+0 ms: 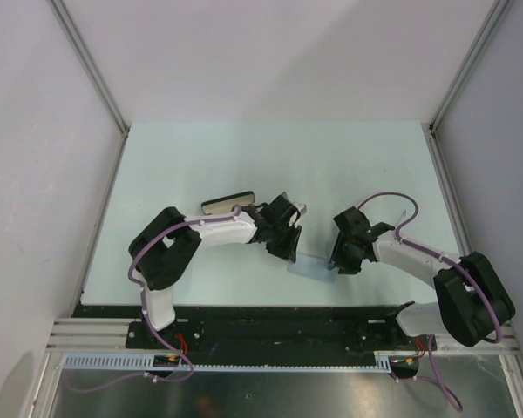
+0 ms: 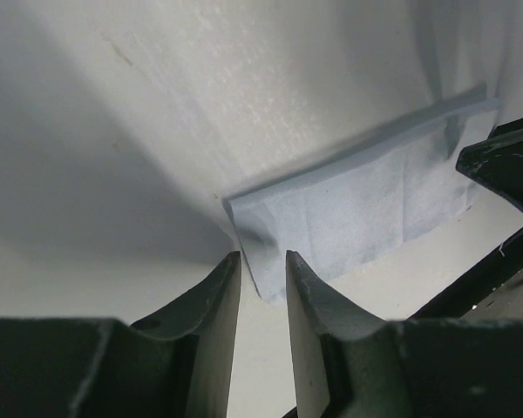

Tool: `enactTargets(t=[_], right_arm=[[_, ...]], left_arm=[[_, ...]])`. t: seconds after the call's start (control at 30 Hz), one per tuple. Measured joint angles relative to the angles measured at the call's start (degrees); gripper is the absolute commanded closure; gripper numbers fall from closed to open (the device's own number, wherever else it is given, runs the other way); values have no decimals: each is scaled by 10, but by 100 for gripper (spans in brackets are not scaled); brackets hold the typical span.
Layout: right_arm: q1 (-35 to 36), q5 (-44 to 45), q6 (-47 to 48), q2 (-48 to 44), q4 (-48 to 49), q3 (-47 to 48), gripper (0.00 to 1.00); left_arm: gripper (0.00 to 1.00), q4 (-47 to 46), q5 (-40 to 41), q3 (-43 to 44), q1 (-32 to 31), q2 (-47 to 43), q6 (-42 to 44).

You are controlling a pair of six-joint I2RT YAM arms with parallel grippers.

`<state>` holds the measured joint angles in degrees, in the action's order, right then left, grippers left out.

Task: Organize the sunglasses
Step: Pick up the glasses cleaning cloth from the center of the board.

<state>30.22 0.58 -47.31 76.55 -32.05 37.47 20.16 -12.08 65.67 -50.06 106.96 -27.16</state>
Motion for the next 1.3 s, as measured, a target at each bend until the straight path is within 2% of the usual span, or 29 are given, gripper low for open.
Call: enactTargets(t=[0.7, 0.87, 1.1, 1.3], right_arm=[[10, 0, -7, 11, 12, 5, 63], [10, 0, -7, 12, 13, 6, 66], [11, -1, -7, 18, 16, 8, 70], [12, -4, -7, 22, 21, 10, 74]], left_arm=[[65, 0, -23, 24, 0, 23, -14], [71, 2, -23, 27, 0, 25, -14], [72, 5, -19, 29, 0, 27, -16], [80, 12, -15, 35, 0, 31, -18]])
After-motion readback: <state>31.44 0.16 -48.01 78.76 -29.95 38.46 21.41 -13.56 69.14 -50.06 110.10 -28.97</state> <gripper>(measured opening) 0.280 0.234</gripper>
